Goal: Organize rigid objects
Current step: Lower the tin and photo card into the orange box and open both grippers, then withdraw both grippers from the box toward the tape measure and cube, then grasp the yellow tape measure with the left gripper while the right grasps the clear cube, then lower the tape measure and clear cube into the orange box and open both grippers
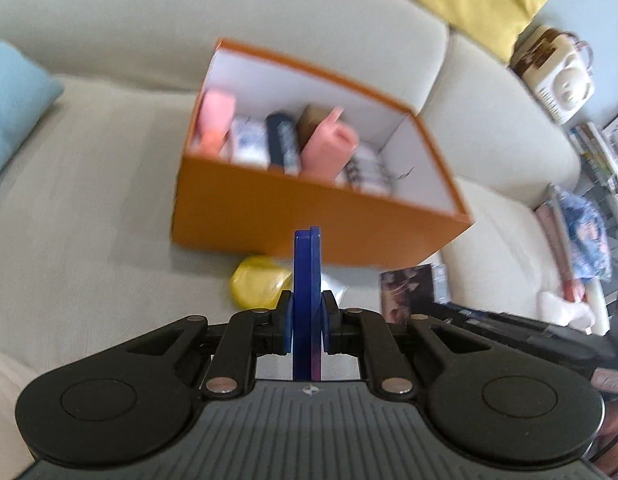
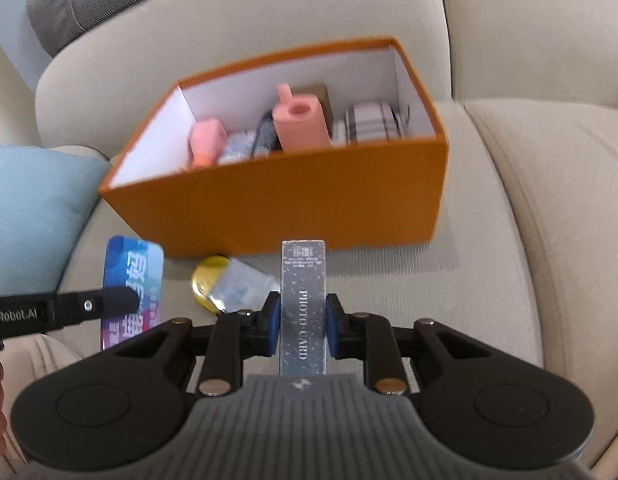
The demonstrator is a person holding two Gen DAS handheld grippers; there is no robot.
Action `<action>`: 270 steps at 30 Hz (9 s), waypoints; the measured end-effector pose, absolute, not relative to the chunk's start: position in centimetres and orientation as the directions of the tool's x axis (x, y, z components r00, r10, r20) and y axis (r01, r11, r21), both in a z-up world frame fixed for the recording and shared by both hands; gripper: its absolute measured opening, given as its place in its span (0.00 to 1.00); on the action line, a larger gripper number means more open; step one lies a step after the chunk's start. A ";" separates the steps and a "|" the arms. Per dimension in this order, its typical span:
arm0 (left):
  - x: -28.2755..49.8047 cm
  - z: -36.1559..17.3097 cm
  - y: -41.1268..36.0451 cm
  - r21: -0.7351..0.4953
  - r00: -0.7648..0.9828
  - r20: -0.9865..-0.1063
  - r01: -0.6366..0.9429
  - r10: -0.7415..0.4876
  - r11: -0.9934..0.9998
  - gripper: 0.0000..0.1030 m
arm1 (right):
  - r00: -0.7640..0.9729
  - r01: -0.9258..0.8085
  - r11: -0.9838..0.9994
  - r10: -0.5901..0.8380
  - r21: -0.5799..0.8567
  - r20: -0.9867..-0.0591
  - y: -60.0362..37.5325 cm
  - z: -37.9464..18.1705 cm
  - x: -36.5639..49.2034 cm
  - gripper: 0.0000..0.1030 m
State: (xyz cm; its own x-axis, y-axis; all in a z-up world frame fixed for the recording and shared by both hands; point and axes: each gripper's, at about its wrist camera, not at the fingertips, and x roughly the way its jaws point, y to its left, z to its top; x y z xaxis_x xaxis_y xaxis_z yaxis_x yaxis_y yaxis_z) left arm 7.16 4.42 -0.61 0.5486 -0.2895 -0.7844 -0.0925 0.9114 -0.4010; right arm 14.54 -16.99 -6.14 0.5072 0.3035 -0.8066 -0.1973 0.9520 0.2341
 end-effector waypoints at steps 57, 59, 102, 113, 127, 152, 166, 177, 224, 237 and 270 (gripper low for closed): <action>25.5 -5.5 4.6 -0.416 0.495 -0.795 -0.022 -0.352 0.909 0.14 | 0.352 -0.296 0.949 0.005 -0.107 -0.936 -12.4 -10.0 32.3 0.26; 25.5 -5.5 4.5 -0.424 0.492 -0.793 -0.021 -0.360 0.905 0.14 | 0.355 -0.314 0.940 -0.017 -0.136 -0.935 -12.4 -9.9 32.2 0.27; 30.7 -12.5 -2.4 -0.467 0.157 -0.883 -0.220 -0.442 0.856 0.14 | 0.601 -0.294 0.954 0.135 -0.061 -0.787 -17.7 -5.6 30.5 0.16; 30.0 -11.2 -3.0 -0.317 0.157 -0.943 -0.146 -0.294 0.937 0.18 | 0.592 -0.293 0.954 0.124 -0.069 -0.796 -17.6 -5.8 29.7 0.16; 29.2 -11.7 -3.2 -0.344 0.154 -0.933 -0.122 -0.325 0.931 0.15 | 0.578 -0.277 0.958 0.110 -0.068 -0.808 -17.6 -5.7 29.4 0.18; 16.9 0.0 3.3 -0.227 0.653 -0.725 0.072 -0.218 0.971 0.30 | 0.644 -0.224 0.962 0.268 0.159 -0.716 -16.4 -2.7 21.3 0.43; 14.2 -8.4 6.5 -0.254 0.481 -0.856 -0.069 -0.191 0.965 0.33 | 0.411 -0.372 0.914 0.317 0.160 -0.854 -10.1 -10.6 18.4 0.59; 14.7 -9.8 7.0 -0.258 0.451 -0.866 -0.031 -0.217 0.966 0.48 | 0.380 -0.487 0.869 0.302 0.089 -0.874 -8.1 -12.3 19.8 0.65; 14.8 -11.5 2.7 -0.135 0.440 -0.888 0.023 -0.131 0.991 0.55 | 0.369 -0.379 0.924 0.203 0.053 -0.907 -12.9 -12.2 19.6 0.58; 13.1 -3.2 2.2 -0.188 0.434 -0.876 0.092 -0.209 0.978 0.55 | 0.418 -0.406 0.909 0.279 0.097 -0.864 -13.1 -5.8 18.0 0.56; 27.8 -3.7 8.1 -0.203 0.369 -0.903 0.084 -0.220 0.976 0.55 | 0.347 -0.362 0.892 0.398 0.270 -0.849 -11.2 -2.8 33.3 0.55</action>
State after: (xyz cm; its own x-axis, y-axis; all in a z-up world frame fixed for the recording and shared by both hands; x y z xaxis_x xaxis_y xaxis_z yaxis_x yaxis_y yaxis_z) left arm 27.81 8.08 -3.70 0.3685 -0.2200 -0.9032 0.0839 0.9755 -0.2034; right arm 33.34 -11.23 -2.75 0.3473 0.3980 -0.8491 -0.3624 0.8921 0.2700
